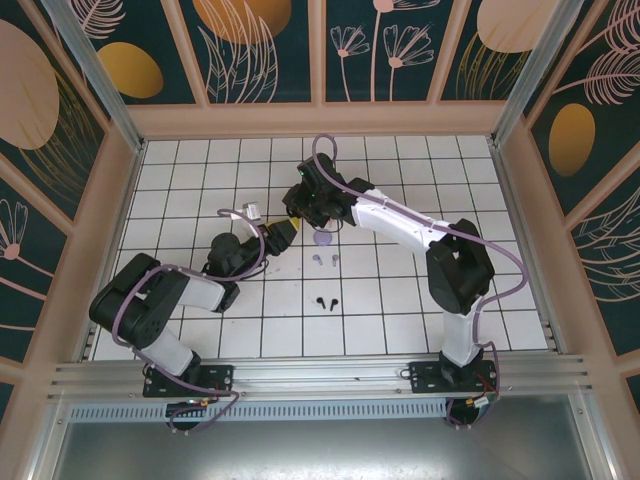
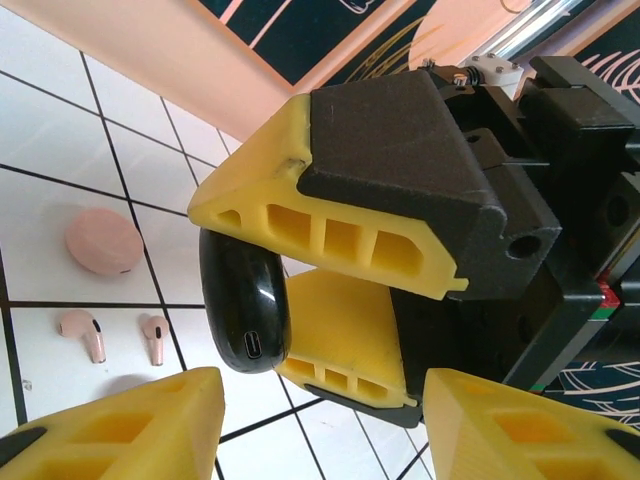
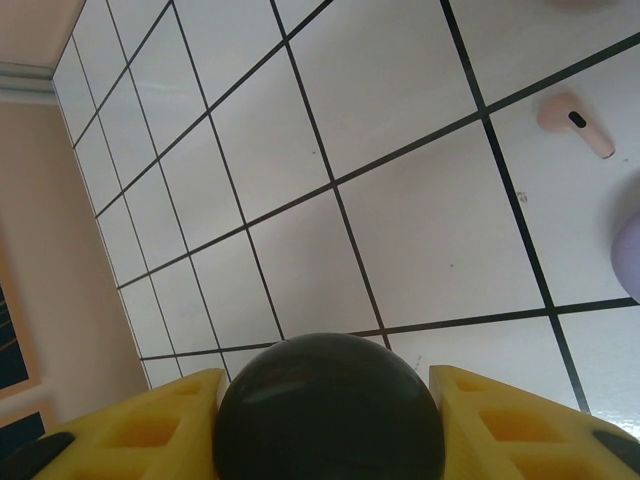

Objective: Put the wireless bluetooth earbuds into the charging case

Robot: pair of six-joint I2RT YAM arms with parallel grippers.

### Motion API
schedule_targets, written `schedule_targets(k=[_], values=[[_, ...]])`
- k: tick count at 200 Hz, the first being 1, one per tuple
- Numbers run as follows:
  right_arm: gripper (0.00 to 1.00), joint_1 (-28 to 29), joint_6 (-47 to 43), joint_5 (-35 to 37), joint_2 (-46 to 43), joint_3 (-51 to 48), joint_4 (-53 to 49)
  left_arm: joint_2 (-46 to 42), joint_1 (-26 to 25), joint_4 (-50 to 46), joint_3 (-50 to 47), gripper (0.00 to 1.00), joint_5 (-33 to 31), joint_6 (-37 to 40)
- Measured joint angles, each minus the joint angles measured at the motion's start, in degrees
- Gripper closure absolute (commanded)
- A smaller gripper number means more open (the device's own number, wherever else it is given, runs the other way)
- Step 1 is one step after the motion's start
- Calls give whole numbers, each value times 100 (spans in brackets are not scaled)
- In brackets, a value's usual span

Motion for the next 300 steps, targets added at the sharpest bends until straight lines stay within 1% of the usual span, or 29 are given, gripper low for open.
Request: schedule_targets(k=[11,76,186,237,278,300], values=[[56,0,2,22,0,0,0,35,0,74,0,49,-13,-11],[56,52,22,83,0,0,0,332,0,494,22,53,-181,-122],[56,85,74,74,0,-2,26,723,0,726,188,61,-319,-258],[56,90,216,33,-2,-11,144,831,2,918,188,70,-505,-376],[56,90,245,42,-66,-81,262,835,-4,999,186,81,-592,-396],[56,90,302,59,-103,-149,345,835,-4,1032,186,83,-595,-398]])
